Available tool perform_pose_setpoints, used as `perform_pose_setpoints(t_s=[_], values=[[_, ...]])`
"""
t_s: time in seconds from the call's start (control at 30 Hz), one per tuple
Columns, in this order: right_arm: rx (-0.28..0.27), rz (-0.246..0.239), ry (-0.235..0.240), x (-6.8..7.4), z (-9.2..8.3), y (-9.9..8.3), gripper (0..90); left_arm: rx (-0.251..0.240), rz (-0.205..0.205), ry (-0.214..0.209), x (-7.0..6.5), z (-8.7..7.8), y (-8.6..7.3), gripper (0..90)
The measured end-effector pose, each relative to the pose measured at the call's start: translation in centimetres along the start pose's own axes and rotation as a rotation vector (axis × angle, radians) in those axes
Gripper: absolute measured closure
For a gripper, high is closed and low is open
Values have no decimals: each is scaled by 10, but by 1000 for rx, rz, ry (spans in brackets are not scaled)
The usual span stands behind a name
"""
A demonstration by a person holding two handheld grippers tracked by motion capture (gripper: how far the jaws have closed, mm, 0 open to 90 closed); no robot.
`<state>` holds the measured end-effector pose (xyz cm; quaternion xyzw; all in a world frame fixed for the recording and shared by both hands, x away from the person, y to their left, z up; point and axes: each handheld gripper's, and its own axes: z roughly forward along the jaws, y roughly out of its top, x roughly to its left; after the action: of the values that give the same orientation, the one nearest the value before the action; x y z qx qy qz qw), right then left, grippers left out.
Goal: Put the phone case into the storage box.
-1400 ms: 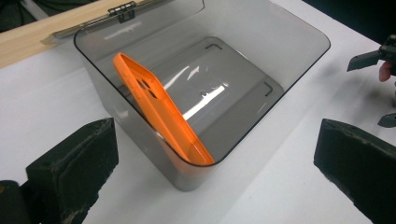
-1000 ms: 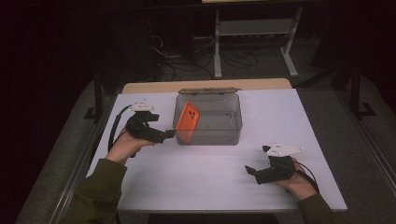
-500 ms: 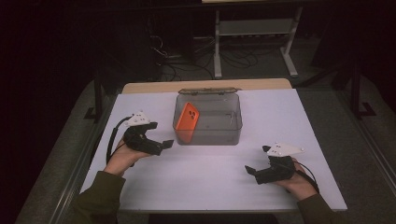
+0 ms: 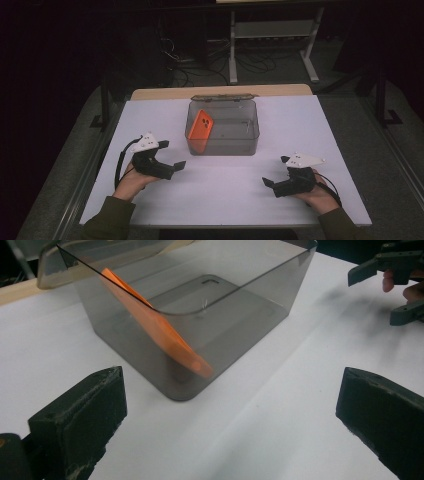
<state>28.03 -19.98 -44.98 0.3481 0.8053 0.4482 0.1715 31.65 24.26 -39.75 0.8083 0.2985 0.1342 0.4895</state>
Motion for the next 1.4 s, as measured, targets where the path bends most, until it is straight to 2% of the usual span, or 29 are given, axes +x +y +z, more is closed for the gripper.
perform_pose_setpoints(t_s=[0.17, 0.47, 0.63, 0.73, 0.83, 1.03, 1.4], values=[[0, -1, -1, 0, 0, 0, 0, -13, -10, -5, -3, 1, -13, 0], [5, 1, -2, 0, 1, 0, 0, -21, 4, -12, -7, -2, -30, 0], [5, 0, -4, 0, 1, -1, 0, -3, 24, 15, -8, -3, -37, 0], [7, -2, -4, 0, 1, -1, 0, -8, 16, 17, -8, -4, -44, 0], [8, -2, -3, 0, 1, -1, 0, 11, 25, 23, -9, -3, -49, 0], [9, -5, -1, 1, 1, -1, 0, 37, 51, 29, -12, -3, -54, 0], [13, -11, -1, 1, 2, -2, 0, 41, 51, 22, -12, -5, -55, 0]])
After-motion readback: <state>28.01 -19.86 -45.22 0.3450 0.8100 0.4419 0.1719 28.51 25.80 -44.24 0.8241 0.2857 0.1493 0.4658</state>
